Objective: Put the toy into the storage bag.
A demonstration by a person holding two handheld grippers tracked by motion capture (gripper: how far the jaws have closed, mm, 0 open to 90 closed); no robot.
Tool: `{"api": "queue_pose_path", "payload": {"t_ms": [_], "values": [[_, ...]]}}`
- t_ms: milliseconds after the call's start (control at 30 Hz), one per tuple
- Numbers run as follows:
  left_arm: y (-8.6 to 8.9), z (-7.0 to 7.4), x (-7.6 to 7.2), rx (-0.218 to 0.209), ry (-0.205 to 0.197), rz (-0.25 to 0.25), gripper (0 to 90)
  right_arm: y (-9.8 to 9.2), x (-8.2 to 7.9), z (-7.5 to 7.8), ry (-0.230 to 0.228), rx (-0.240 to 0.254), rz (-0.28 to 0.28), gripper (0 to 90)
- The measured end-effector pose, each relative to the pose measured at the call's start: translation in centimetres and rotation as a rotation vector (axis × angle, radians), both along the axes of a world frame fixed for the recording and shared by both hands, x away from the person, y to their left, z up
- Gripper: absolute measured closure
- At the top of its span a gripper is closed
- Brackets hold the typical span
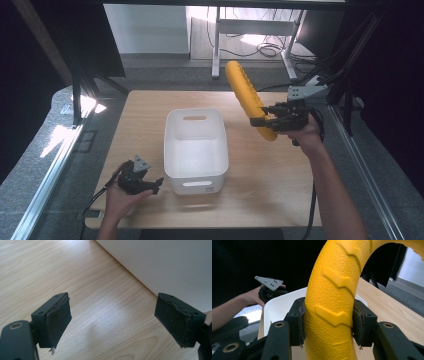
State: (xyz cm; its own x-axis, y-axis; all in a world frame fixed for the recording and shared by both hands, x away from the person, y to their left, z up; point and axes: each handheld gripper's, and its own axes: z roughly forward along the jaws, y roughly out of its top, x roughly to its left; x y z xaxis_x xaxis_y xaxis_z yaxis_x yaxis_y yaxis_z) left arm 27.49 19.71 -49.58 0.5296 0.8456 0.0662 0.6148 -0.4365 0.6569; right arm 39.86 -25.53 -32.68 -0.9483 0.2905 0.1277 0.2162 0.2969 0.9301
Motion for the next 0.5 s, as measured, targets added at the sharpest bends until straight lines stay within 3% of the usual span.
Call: {"api": "queue_pose_path", "payload": {"t_ms": [500], "values": [[0.0, 0.0, 0.0, -0.002, -0.003, 0.001, 13.7, 1.4, -1.2, 1.6, -0.034, 0.040, 0.041, 51.6]]}}
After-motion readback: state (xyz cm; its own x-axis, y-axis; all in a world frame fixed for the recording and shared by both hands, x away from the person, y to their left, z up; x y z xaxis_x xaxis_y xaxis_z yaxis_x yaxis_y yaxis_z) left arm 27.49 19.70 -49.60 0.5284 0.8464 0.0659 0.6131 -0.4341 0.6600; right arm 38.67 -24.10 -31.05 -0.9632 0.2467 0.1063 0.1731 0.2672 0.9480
